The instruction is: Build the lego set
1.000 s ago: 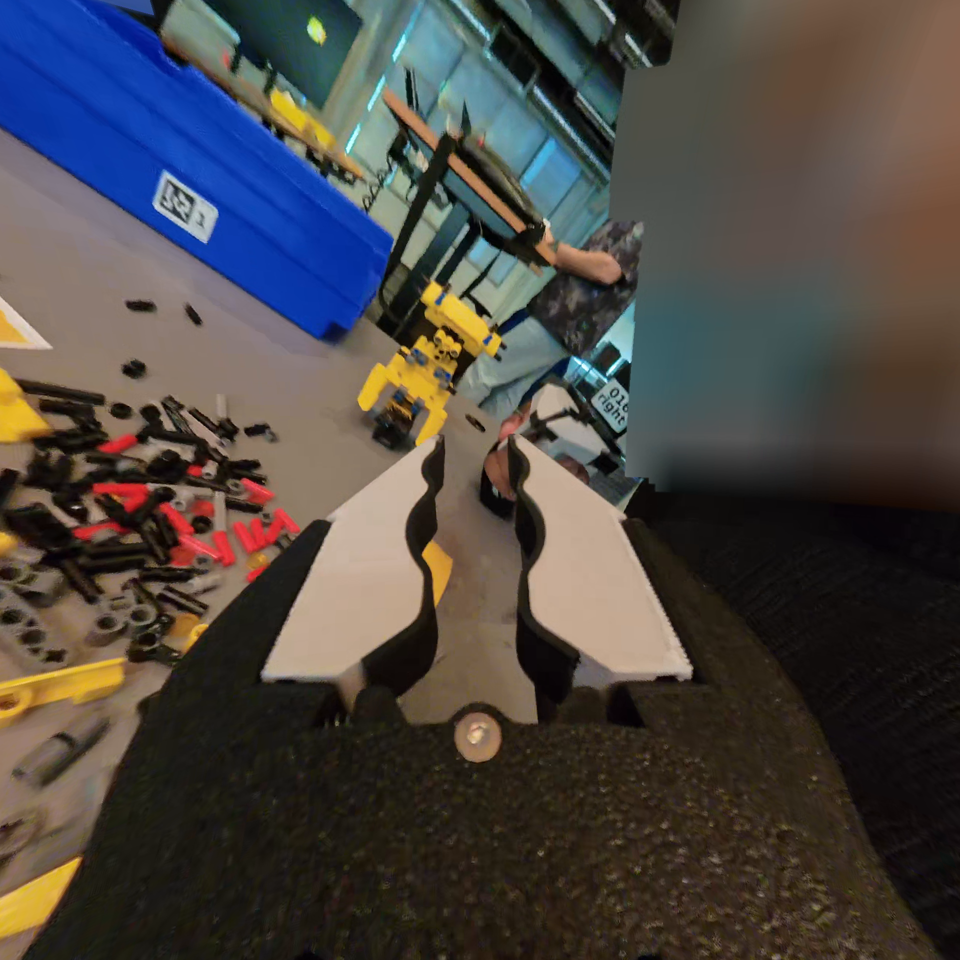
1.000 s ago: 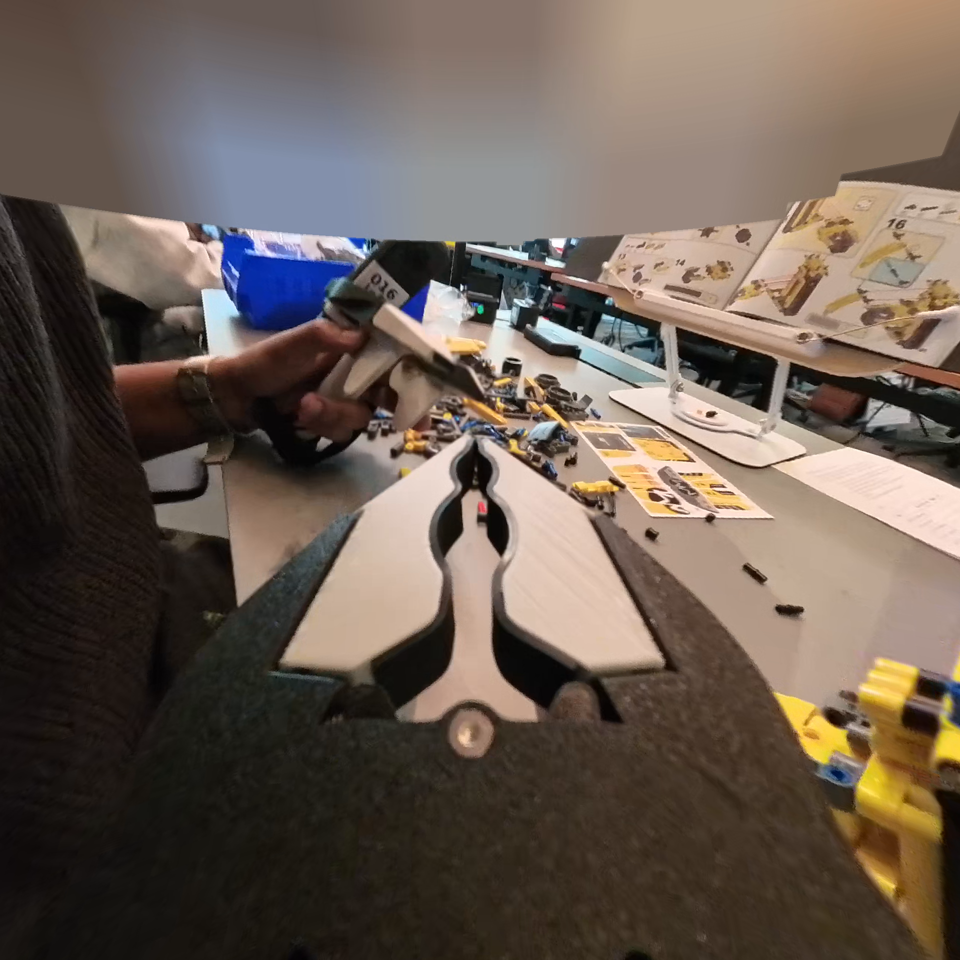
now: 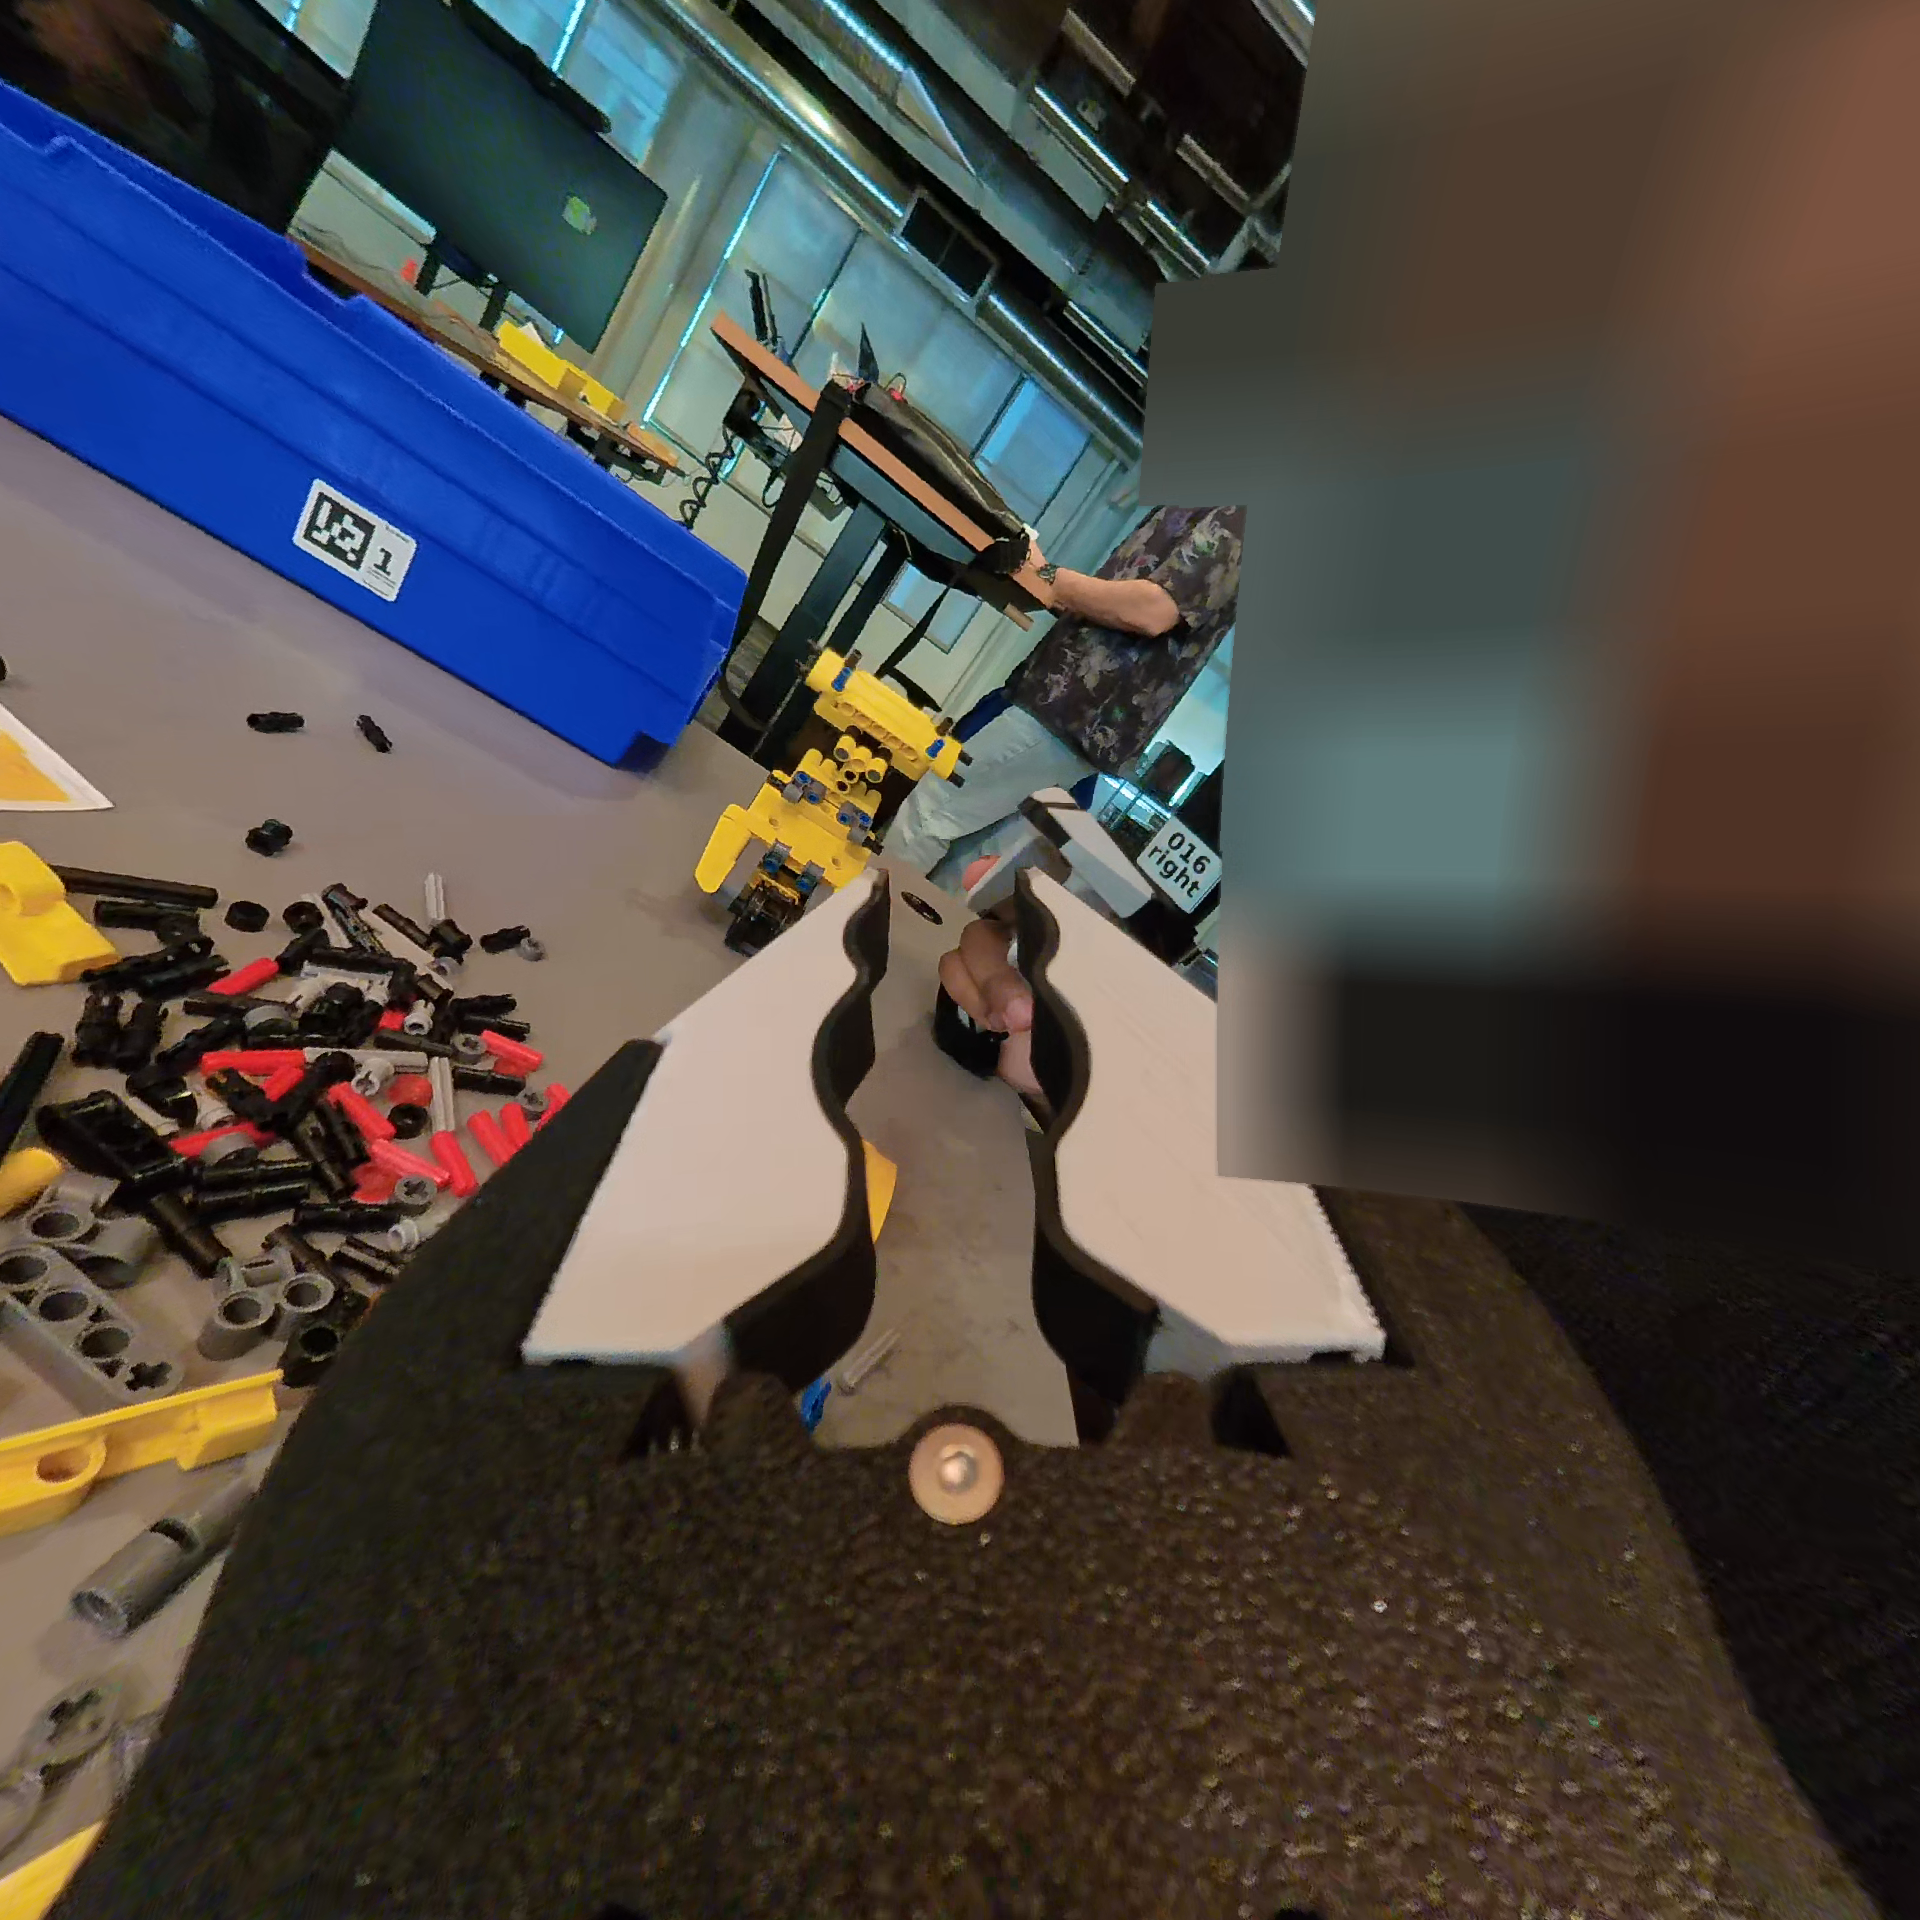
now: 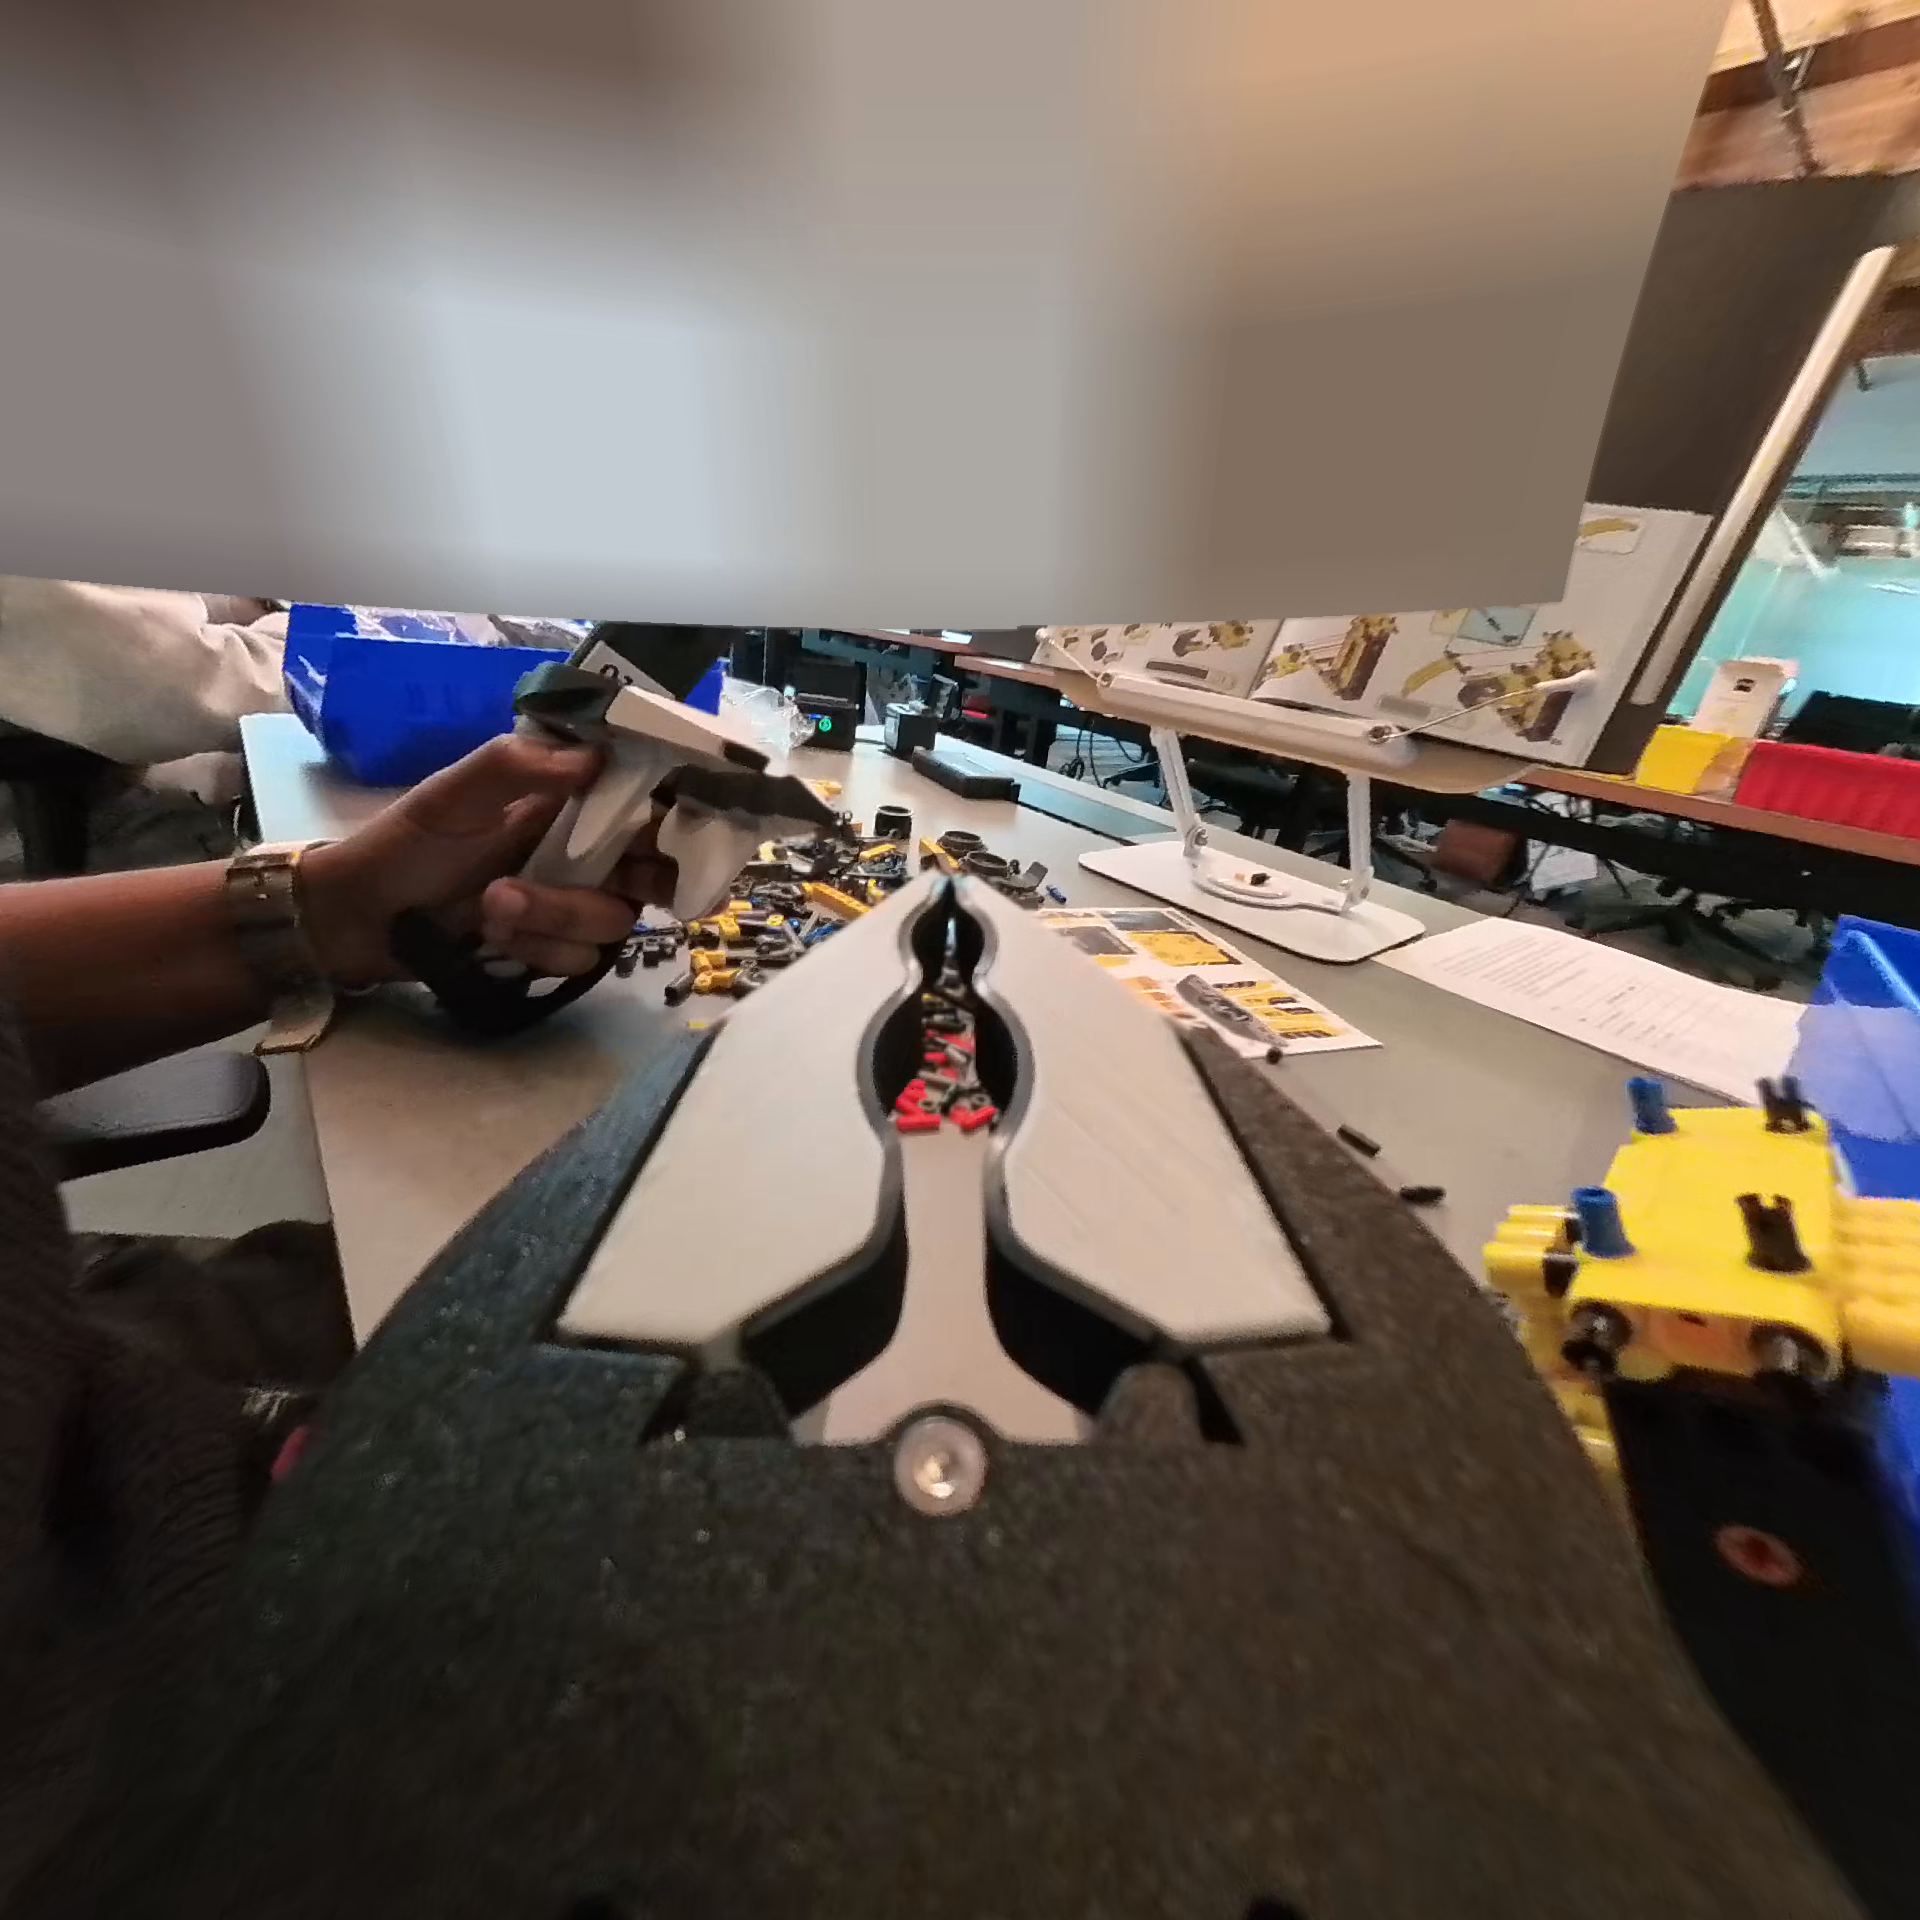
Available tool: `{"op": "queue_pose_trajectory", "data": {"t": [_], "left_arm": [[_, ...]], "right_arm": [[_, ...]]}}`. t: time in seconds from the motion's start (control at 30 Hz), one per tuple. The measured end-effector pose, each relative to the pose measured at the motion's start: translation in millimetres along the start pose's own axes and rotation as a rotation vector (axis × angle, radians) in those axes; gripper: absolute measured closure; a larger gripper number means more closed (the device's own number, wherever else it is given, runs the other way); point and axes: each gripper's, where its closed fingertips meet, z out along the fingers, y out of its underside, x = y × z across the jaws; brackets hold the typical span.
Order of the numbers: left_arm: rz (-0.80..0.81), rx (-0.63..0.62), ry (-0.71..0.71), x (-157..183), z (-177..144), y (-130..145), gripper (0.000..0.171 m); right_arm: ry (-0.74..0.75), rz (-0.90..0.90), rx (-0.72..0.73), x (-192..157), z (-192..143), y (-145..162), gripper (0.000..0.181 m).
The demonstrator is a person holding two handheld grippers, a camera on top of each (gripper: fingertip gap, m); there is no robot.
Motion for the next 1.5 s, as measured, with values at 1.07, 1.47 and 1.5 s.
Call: {"op": "queue_pose_trajectory", "data": {"t": [1.07,1.47,1.5], "left_arm": [[-0.035,-0.065,0.147,23,9,16,0.147],[-0.029,-0.048,0.153,25,7,14,0.147],[-0.030,-0.045,0.152,25,7,13,0.147]], "right_arm": [[-0.437,-0.043,-0.932,-176,-72,178,0.165],[-0.596,-0.086,-1.101,-193,-79,225,0.165],[-0.603,-0.092,-1.109,-194,-79,229,0.165]]}}
